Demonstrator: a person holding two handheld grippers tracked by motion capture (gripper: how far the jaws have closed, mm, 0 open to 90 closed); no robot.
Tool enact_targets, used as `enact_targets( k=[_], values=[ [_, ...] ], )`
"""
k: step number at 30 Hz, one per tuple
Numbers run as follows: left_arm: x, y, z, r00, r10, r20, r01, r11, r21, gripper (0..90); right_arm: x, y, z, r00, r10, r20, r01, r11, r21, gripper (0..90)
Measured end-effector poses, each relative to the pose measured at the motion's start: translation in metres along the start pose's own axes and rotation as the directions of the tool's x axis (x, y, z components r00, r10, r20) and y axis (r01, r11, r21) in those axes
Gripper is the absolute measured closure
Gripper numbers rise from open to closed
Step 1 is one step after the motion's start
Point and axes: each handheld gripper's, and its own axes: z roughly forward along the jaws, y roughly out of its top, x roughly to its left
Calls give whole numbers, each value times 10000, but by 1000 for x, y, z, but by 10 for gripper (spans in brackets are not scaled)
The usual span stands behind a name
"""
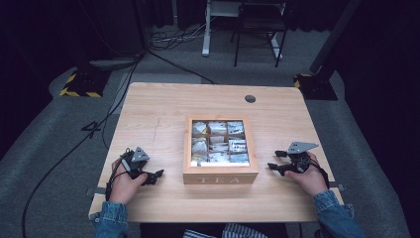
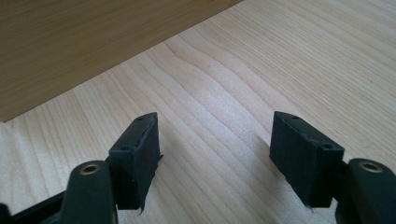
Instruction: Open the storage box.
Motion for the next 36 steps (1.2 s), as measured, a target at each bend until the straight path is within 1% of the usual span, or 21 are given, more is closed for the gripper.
enact_targets(
  k=[1, 3, 5, 11, 13, 17, 18, 20, 22, 24, 27, 29, 31, 32, 35, 36],
  values=[
    [1, 1, 0, 10000, 65, -42, -65, 10000, 14, 96, 0, 0, 0, 10000, 4, 12, -4, 10000, -8, 334],
    [1, 1, 1, 10000, 61, -49, -61, 10000, 19, 81, 0, 0, 0, 10000, 23, 26, -23, 10000, -11, 334],
    [1, 2, 1, 10000, 3, -18, -2, 9999, 128, 72, 1, -1, -1, 10000, 47, 54, -47, 10000, -3, 332],
    [1, 2, 1, 10000, 6, -37, -6, 9999, 124, 72, 0, -1, -1, 10000, 49, 51, -49, 10000, 10, 331],
    [0, 2, 2, 9999, -77, -154, 79, 9999, 92, 72, 1, -1, -1, 10000, 55, 60, -55, 10000, 1, 331],
    [1, 2, 2, 9997, -150, -174, 151, 9998, 107, 74, 1, -1, -2, 9999, 97, 94, -97, 10000, 22, 332],
    [1, 2, 2, 9996, -145, -235, 147, 9998, 95, 73, 1, -1, -2, 9999, 106, 91, -106, 9999, 8, 335],
    [1, 2, 2, 9996, -235, -185, 237, 9997, 105, 71, 1, -2, -3, 9996, 189, 197, -189, 9998, -30, 354],
    [1, 2, 2, 9996, -235, -185, 236, 9997, 102, 70, 1, -3, -3, 9990, 330, 304, -328, 9994, -67, 368],
    [1, 2, 2, 9996, -234, -184, 235, 9997, 104, 71, 1, -3, -4, 9988, 351, 342, -349, 9994, -80, 386],
    [1, 2, 2, 9996, -230, -182, 232, 9997, 105, 71, 2, -4, -5, 9990, 324, 295, -320, 9994, -117, 445],
    [1, 2, 2, 9996, -229, -181, 231, 9997, 106, 70, 2, -4, -6, 9991, 310, 297, -306, 9994, -141, 454],
    [1, 2, 2, 9996, -241, -170, 243, 9997, 105, 70, 3, -3, -9, 9995, 122, 278, -119, 9999, -100, 484],
    [1, 2, 2, 9996, -203, -180, 205, 9997, 109, 69, 4, -2, -10, 9996, 115, 264, -111, 9998, -152, 487],
    [2, 3, 3, 9998, -158, -154, 159, 9998, 78, 66, 8, 4, -18, 9999, 132, 31, -130, 9985, -538, 507],
    [2, 3, 3, 9998, -158, -154, 159, 9998, 78, 65, 8, 4, -18, 9999, 132, 31, -130, 9985, -538, 507]
  ],
)
